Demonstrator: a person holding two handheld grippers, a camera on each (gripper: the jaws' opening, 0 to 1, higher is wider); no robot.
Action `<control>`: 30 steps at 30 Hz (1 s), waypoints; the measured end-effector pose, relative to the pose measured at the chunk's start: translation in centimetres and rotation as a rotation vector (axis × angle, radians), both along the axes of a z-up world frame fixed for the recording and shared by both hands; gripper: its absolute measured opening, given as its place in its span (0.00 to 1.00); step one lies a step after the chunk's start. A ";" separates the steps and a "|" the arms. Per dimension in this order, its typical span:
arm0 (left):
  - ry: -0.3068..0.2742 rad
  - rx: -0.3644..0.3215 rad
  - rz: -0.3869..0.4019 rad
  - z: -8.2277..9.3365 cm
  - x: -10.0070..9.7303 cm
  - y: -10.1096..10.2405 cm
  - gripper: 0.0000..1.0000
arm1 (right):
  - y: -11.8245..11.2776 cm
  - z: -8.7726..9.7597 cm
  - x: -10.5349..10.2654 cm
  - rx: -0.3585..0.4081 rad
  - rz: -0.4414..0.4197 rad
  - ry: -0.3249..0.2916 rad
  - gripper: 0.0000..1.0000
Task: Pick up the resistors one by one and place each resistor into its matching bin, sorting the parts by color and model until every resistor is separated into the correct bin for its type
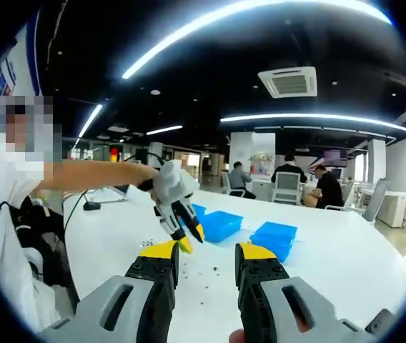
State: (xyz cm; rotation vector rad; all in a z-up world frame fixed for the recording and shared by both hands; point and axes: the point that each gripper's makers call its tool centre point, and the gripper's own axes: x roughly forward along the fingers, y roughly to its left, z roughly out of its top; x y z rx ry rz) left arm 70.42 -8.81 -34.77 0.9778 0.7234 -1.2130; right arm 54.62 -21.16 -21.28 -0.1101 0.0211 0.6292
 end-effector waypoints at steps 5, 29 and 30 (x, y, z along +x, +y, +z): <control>0.030 0.041 -0.039 -1.1 0.3 -2.3 0.27 | 0.3 -0.1 0.0 0.000 0.007 0.001 0.34; 0.275 0.146 0.070 -4.0 -0.8 -4.5 0.06 | 0.1 0.0 -0.1 0.017 0.004 0.003 0.34; 0.282 0.142 0.083 -4.0 -1.0 -4.5 0.06 | 0.1 0.0 -0.1 0.016 0.005 0.002 0.34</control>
